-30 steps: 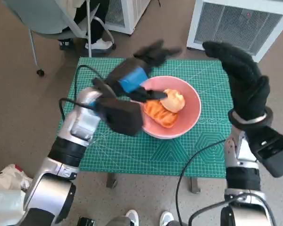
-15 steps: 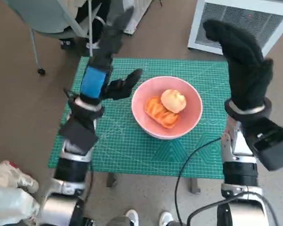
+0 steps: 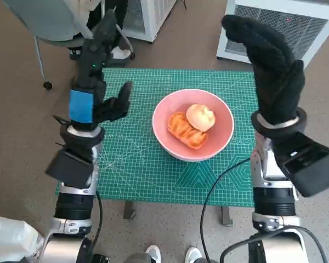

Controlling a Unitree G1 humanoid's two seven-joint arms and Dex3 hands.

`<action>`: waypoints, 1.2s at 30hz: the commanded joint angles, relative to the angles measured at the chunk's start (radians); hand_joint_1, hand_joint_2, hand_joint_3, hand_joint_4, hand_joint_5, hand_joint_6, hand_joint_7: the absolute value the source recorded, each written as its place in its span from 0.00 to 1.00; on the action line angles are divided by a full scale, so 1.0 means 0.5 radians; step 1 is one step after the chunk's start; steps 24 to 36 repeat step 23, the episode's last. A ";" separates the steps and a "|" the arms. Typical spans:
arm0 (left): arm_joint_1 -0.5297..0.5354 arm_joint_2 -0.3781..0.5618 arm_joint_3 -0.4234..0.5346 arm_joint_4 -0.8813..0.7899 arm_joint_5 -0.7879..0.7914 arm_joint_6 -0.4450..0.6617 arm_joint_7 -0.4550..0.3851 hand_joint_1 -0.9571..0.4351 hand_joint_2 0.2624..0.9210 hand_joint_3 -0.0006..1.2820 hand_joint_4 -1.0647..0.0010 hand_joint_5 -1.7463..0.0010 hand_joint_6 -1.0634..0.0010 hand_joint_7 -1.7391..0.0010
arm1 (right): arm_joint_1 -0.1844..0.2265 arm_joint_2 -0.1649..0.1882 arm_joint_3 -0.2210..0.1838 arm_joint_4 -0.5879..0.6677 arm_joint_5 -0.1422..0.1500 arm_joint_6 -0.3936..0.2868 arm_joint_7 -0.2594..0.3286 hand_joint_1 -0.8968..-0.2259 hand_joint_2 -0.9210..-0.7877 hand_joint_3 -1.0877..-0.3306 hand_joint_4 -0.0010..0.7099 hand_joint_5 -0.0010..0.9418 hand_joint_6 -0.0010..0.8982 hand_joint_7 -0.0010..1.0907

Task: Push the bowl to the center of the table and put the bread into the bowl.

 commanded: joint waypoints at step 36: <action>0.011 0.004 -0.035 -0.112 -0.253 0.054 -0.322 0.20 1.00 0.44 0.88 1.00 0.79 0.97 | 0.034 -0.005 0.038 -0.034 -0.099 0.041 -0.076 0.35 0.00 0.46 0.45 0.04 0.02 0.69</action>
